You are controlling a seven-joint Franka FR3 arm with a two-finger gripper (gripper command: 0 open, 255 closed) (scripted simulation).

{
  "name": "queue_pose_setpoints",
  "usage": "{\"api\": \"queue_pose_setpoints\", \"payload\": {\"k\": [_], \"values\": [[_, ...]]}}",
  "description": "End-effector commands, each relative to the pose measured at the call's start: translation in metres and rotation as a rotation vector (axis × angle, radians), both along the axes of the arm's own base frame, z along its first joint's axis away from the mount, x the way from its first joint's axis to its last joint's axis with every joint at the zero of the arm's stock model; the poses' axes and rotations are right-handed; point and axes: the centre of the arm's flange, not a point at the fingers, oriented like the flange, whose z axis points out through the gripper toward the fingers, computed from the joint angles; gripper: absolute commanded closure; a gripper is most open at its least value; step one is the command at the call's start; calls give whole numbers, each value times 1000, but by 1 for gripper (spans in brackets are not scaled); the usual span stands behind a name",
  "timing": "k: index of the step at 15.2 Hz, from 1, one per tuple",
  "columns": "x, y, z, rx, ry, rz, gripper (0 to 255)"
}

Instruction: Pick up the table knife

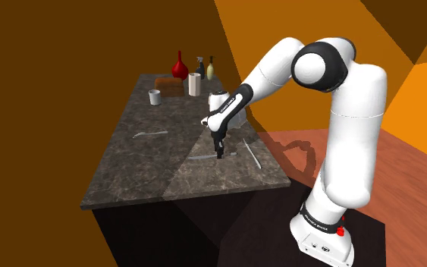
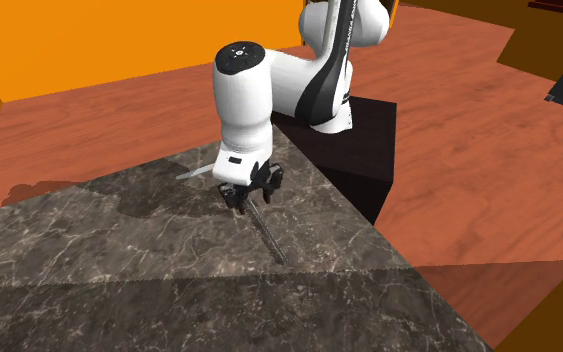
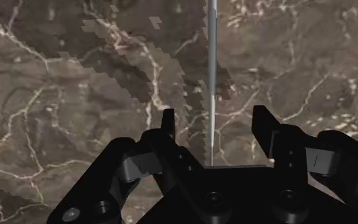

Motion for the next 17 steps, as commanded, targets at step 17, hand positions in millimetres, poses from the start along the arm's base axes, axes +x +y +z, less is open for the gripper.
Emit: {"api": "queue_pose_setpoints", "payload": {"k": [17], "values": [[0, 0, 42, 0, 0, 0, 255]]}}
